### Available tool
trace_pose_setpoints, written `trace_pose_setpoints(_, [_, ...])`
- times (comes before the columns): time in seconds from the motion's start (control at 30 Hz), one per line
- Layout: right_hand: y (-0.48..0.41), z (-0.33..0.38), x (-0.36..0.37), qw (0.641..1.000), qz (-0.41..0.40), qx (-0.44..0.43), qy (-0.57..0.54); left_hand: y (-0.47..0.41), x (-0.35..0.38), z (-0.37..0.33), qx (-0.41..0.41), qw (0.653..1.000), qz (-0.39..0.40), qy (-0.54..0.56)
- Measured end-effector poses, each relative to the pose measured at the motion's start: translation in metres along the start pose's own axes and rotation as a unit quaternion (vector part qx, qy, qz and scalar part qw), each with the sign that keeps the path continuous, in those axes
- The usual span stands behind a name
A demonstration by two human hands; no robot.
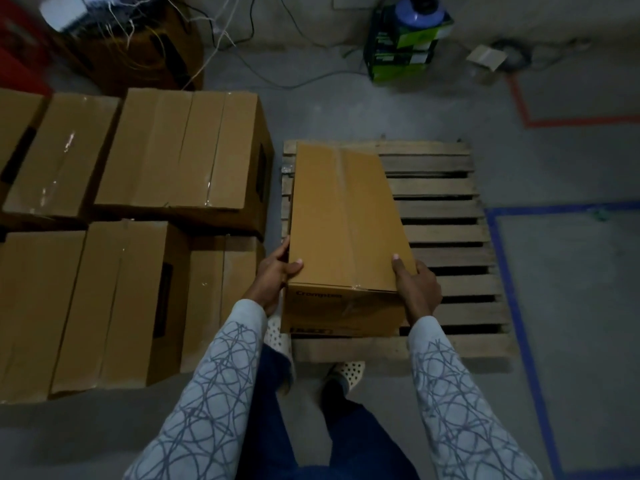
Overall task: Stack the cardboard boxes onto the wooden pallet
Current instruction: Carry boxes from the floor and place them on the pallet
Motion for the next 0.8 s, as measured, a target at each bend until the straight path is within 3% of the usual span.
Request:
trace_pose_setpoints(0.43, [-0.067,0.060,0.040,0.999,0.018,-0.006,-0.030,-0.095,-0.006,-0.016,0.008,1.000,0.012,-0.013])
trace_pose_setpoints(0.6, [-0.126,0.090,0.115,0.999,-0.002,0.001,-0.037,-0.184,-0.035,-0.002,0.009,0.999,0.030,-0.025])
trace_pose_setpoints(0.8, [-0.223,0.112,0.239,0.997,0.008,-0.024,-0.073,-0.325,-0.097,0.047,-0.008,0.999,-0.012,-0.029])
Point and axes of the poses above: each hand's wrist, its own y-axis away from the middle knuckle, its own x-axis out of the palm, z = x × y, the point moved 5 cm from there along -y, towards the middle knuckle, and after that the axes turned 12 degrees about x, right-handed, at the moved point
